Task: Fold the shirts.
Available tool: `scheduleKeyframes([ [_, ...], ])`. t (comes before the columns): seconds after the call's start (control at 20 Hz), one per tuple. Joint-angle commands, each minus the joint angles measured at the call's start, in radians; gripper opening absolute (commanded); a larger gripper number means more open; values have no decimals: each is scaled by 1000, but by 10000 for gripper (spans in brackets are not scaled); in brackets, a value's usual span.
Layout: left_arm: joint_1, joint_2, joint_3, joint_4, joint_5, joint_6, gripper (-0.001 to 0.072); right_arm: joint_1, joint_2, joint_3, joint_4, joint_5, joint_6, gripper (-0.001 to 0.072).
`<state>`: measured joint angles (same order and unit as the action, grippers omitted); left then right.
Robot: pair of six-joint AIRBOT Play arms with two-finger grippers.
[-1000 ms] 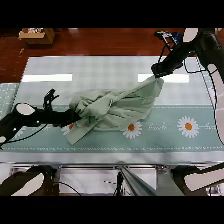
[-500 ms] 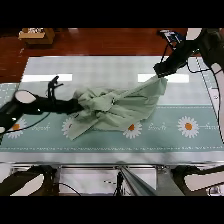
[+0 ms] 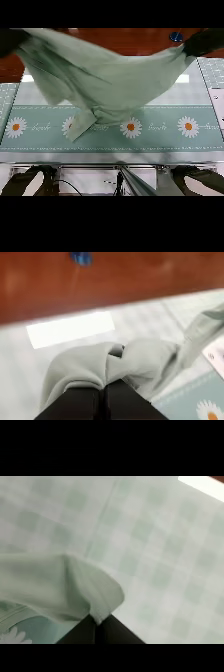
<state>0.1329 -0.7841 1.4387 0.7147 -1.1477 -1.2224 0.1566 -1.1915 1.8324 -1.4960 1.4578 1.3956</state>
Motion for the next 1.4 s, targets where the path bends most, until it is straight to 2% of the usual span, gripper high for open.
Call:
scheduleKeyframes([
  [0.0,37,53,244,4,-14,-1,22,0,235,1,-6,-152,37,26],
  [0.1,37,61,362,6,-13,-1,22,0,363,1,-17,-246,47,26],
  [0.2,37,75,470,52,-16,-3,22,0,474,1,-77,-309,100,26],
  [0.35,37,119,602,201,-18,-85,22,0,599,1,-185,-317,184,26],
  [0.45,37,159,634,224,-23,-135,22,0,649,1,-198,-317,205,26],
  [0.55,37,192,634,225,-113,-235,22,0,668,1,-188,-296,209,26],
  [0.7,37,195,624,225,-391,-359,22,0,655,1,-231,-148,207,26],
  [0.8,37,195,576,225,-512,-404,22,0,613,1,-269,-3,179,26],
  [0.95,37,190,454,224,-536,-414,22,0,485,1,-243,84,122,26],
  [1.05,37,172,353,224,-536,-413,23,0,354,1,-206,79,96,26],
  [1.2,37,125,172,225,-517,-338,23,0,120,1,-141,37,66,26],
  [1.35,37,55,-19,225,-422,-267,23,0,-101,1,-70,-93,62,26],
])
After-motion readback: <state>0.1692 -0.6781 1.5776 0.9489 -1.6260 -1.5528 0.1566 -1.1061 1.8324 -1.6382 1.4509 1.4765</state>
